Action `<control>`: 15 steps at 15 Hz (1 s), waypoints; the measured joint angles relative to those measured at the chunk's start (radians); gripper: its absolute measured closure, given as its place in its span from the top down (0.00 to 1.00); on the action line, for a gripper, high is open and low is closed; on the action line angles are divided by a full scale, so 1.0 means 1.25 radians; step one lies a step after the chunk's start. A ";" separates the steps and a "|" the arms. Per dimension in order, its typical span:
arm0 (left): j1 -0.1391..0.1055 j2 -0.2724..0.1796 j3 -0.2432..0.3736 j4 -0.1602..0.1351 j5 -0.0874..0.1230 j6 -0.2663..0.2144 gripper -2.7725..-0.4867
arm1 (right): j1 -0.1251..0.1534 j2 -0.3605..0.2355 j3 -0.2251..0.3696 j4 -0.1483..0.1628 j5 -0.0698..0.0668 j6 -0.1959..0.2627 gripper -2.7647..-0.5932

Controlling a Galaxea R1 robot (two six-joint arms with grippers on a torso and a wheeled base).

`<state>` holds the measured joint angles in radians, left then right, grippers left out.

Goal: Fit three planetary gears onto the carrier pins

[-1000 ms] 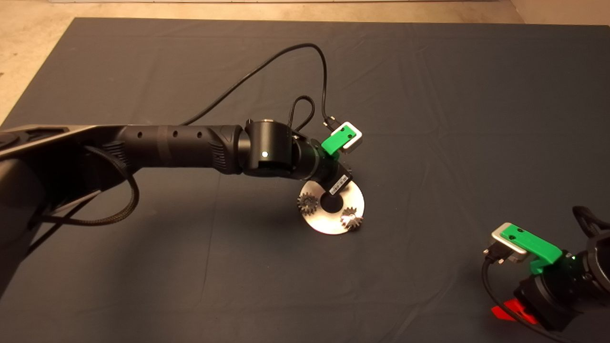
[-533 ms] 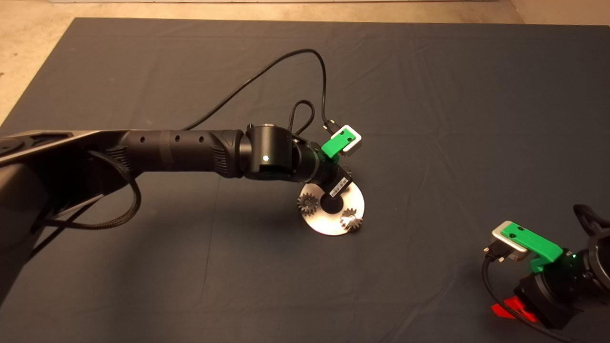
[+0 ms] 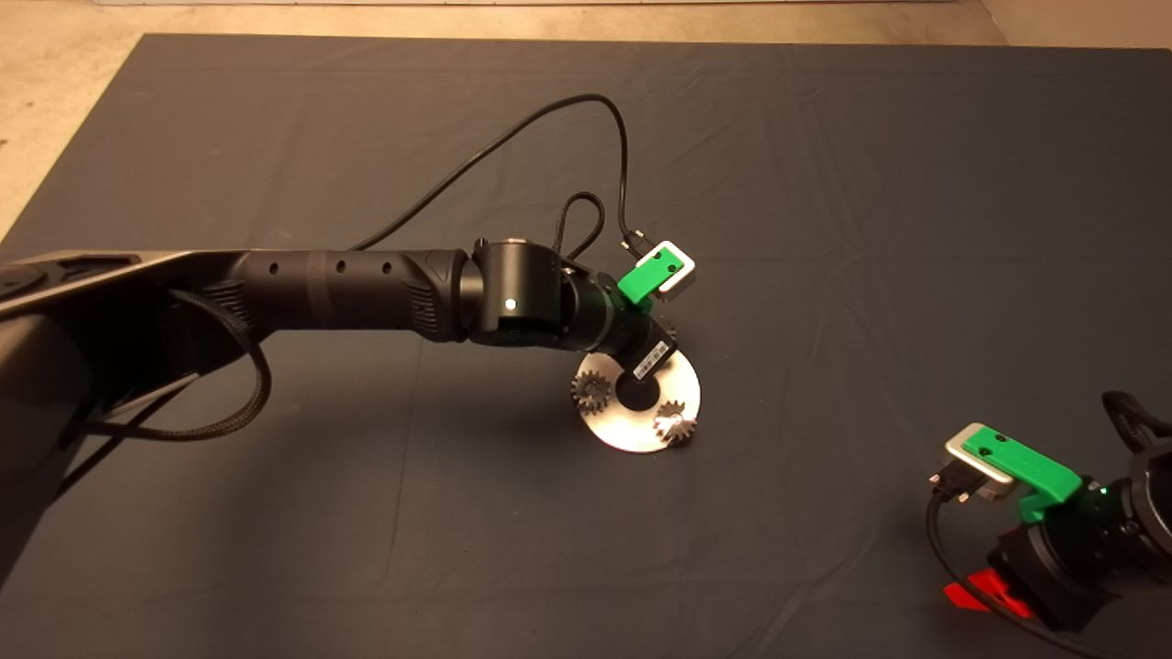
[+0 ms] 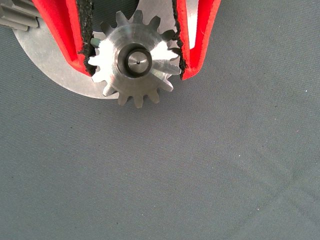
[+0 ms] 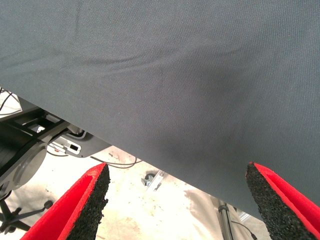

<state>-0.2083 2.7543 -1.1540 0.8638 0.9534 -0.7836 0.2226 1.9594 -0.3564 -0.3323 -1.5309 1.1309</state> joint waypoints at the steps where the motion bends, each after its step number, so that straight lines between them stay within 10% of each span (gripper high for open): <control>1: 0.000 0.000 0.000 0.000 0.000 0.000 0.07 | 0.000 0.000 0.000 0.000 0.000 0.000 0.66; 15: 0.009 0.000 0.000 -0.003 0.007 -0.002 0.27 | 0.000 0.009 0.000 0.000 0.000 0.000 0.66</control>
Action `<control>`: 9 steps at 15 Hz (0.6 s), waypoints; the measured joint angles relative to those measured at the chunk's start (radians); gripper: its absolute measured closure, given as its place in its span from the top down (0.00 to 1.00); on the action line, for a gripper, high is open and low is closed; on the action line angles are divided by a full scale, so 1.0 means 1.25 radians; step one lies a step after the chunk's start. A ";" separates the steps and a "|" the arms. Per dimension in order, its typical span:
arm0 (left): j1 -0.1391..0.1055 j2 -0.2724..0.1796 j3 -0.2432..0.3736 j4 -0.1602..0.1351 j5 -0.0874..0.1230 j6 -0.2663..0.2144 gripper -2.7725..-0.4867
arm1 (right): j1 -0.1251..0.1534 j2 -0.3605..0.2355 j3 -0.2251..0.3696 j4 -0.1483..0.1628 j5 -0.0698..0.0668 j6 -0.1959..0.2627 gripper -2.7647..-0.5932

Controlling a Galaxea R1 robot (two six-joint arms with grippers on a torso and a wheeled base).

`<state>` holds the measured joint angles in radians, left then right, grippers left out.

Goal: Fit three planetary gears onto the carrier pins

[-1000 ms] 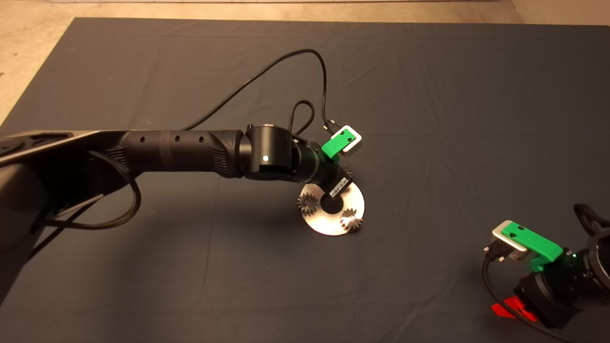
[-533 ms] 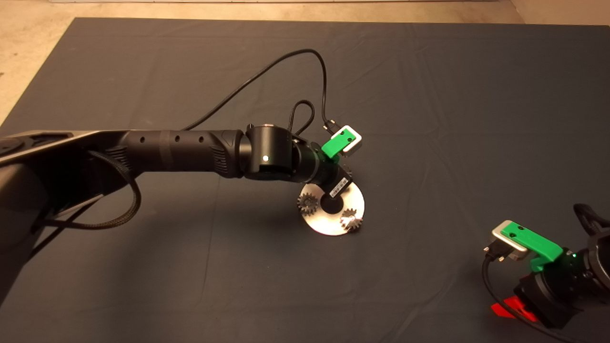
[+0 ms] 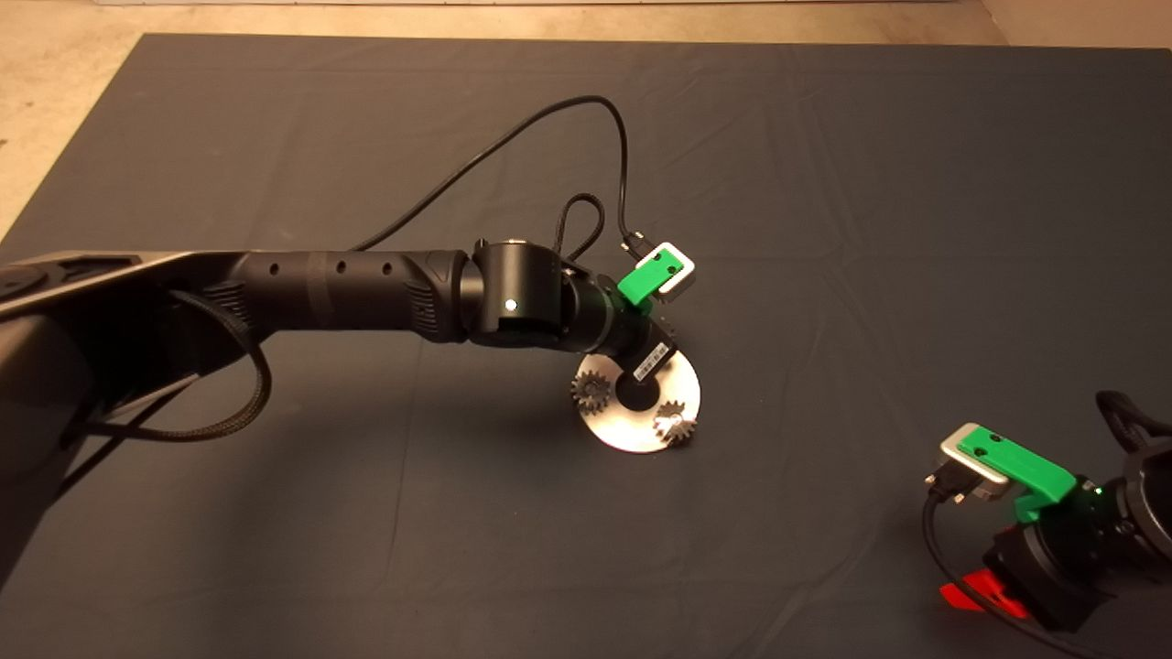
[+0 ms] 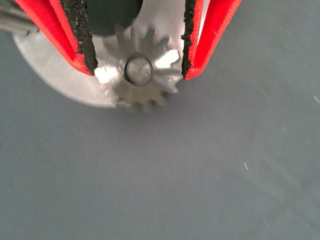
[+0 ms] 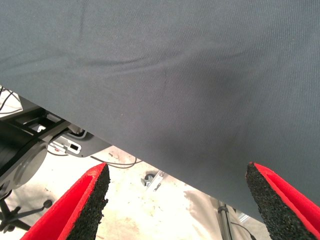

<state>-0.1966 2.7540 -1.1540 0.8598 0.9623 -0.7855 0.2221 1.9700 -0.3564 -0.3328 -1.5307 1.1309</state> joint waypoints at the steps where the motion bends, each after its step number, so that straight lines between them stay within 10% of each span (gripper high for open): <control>1: 0.000 0.000 0.000 -0.001 -0.002 0.000 0.30 | 0.000 0.000 0.000 0.000 0.000 0.000 0.66; 9: 0.000 0.002 0.002 -0.006 -0.001 -0.001 0.52 | 0.002 0.000 0.000 0.000 0.000 0.000 0.66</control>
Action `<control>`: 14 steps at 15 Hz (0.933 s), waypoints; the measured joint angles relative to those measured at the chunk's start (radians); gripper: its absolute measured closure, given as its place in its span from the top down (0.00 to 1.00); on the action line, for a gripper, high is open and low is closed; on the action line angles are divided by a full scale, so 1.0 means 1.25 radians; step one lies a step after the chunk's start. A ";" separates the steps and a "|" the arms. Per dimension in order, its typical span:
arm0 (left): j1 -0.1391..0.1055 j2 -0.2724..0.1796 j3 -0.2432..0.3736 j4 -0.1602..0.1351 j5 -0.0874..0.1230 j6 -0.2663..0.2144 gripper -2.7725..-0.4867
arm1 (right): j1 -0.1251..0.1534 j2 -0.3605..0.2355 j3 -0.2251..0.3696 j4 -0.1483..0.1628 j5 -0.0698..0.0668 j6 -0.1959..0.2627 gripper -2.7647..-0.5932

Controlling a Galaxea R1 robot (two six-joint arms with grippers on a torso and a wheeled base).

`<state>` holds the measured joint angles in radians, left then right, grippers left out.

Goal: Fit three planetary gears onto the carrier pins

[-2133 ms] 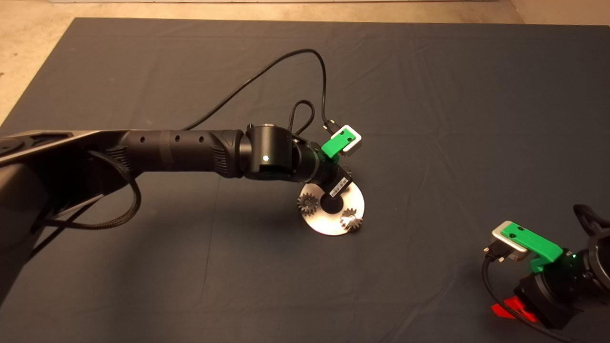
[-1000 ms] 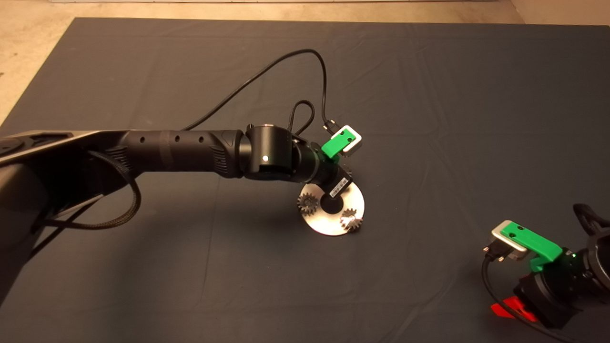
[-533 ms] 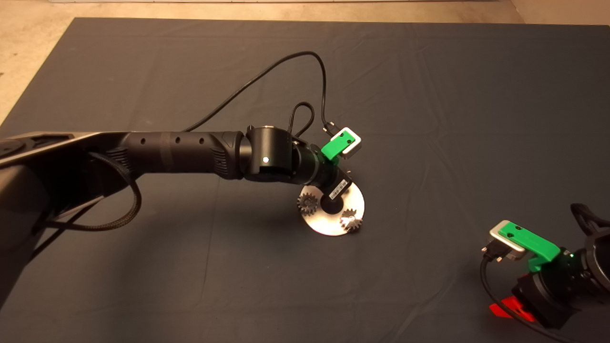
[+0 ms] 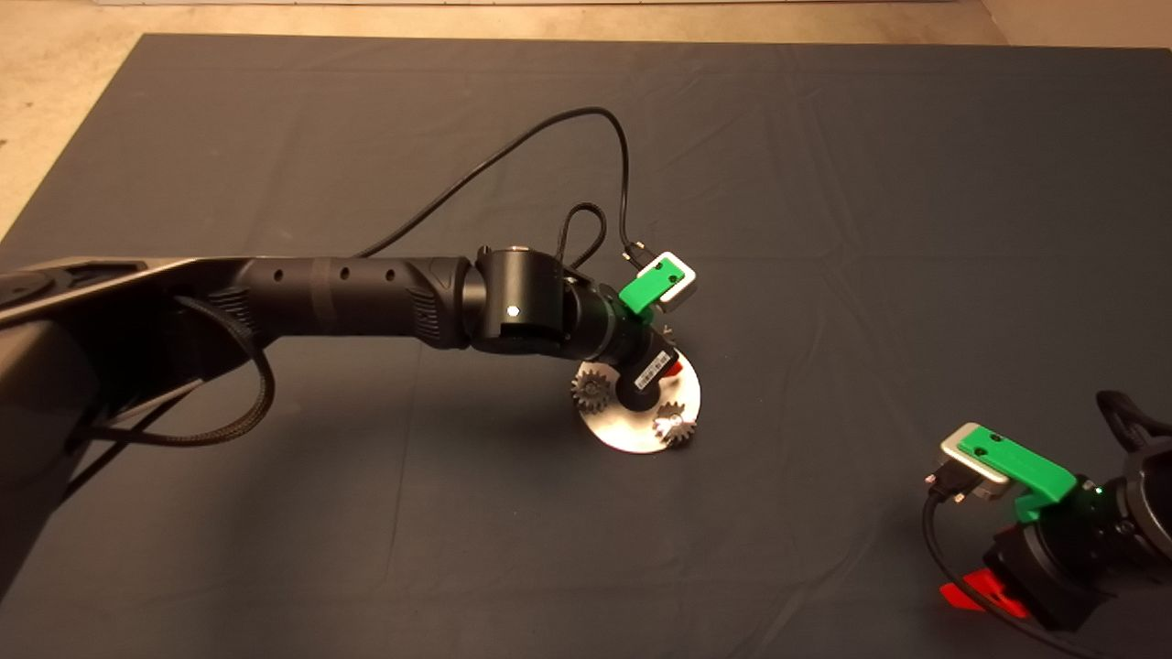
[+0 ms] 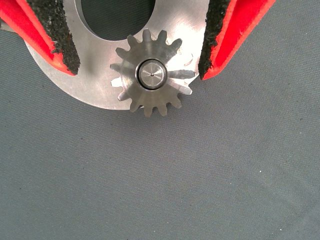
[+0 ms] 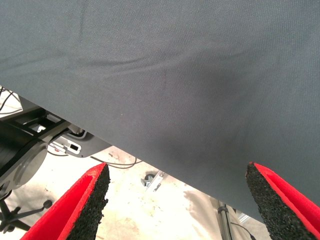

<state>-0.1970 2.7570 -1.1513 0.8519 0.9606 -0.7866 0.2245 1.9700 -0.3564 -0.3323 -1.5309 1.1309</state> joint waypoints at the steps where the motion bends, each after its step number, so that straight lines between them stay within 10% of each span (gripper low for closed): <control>1: 0.000 0.000 0.000 0.000 0.001 0.000 0.54 | 0.001 0.000 0.000 0.000 0.000 0.000 0.66; 8: -0.048 -0.006 0.000 -0.016 0.080 0.000 0.67 | 0.001 0.022 0.000 0.000 0.000 -0.003 0.66; 14: -0.096 -0.006 -0.003 -0.135 0.159 0.020 0.67 | 0.001 0.051 -0.002 0.000 0.000 -0.006 0.66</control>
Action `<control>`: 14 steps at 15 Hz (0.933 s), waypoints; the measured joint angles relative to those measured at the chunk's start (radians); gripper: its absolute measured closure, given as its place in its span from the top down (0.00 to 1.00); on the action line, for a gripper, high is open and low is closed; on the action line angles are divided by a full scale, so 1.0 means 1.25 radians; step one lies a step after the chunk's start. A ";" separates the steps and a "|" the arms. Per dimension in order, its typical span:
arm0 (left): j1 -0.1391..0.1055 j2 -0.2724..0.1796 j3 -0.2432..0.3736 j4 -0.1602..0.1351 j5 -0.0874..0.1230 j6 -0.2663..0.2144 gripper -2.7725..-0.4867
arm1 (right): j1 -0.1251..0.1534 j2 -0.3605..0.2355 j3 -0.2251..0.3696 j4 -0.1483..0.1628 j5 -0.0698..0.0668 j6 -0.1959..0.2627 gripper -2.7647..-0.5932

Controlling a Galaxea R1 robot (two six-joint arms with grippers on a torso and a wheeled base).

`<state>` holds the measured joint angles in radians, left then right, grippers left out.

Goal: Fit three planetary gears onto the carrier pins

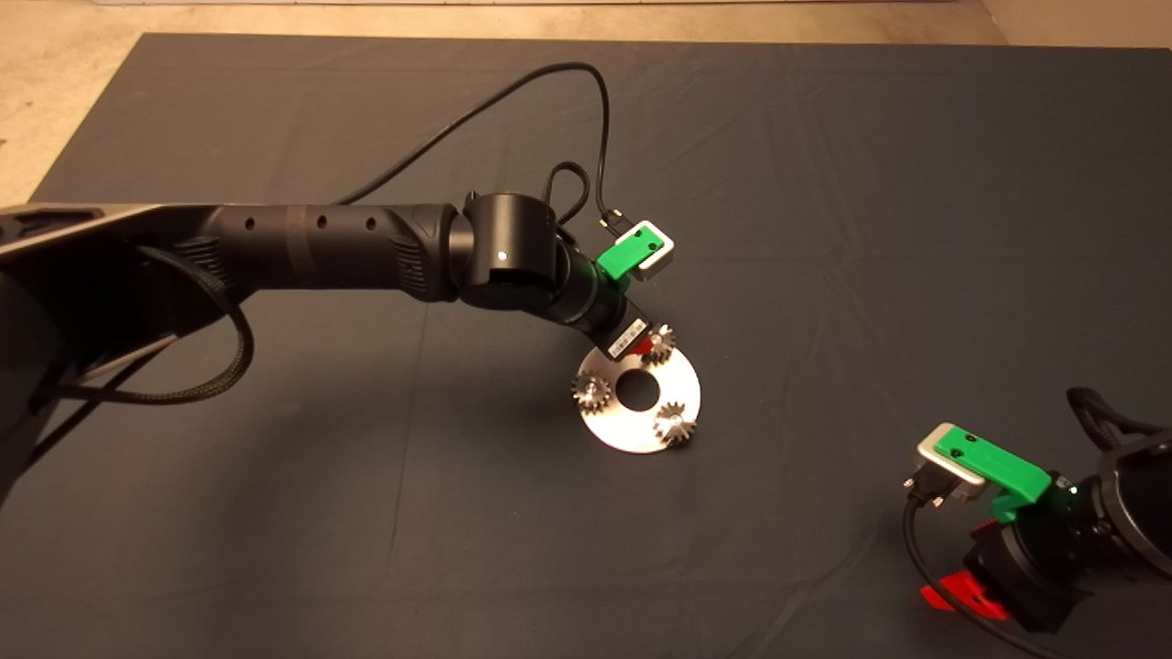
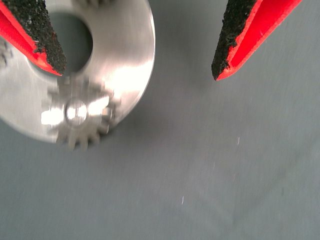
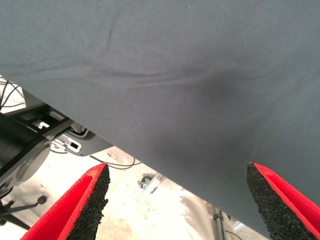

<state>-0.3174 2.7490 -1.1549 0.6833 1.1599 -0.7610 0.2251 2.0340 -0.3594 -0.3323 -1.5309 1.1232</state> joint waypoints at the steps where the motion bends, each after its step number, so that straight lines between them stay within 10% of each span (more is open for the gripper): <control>1: -0.010 0.007 -0.006 -0.024 0.027 0.009 0.67 | 0.000 0.005 -0.001 0.000 -0.001 0.000 0.66; 6: -0.030 0.078 -0.029 -0.172 0.260 0.043 0.67 | -0.001 0.087 -0.003 0.025 -0.001 0.000 0.66; 7: -0.030 0.081 -0.031 -0.195 0.282 0.047 0.67 | -0.001 0.106 -0.003 0.031 -0.001 0.000 0.66; 11: -0.046 0.078 -0.045 -0.238 0.290 0.046 0.67 | -0.001 0.133 -0.003 0.037 0.001 0.000 0.66; 14: -0.088 0.077 -0.074 -0.324 0.290 0.037 0.67 | -0.001 0.135 -0.003 0.042 0.000 0.000 0.66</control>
<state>-0.4274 2.8455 -1.2471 0.2783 1.5221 -0.7148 0.2245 2.2028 -0.3632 -0.2800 -1.5309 1.1228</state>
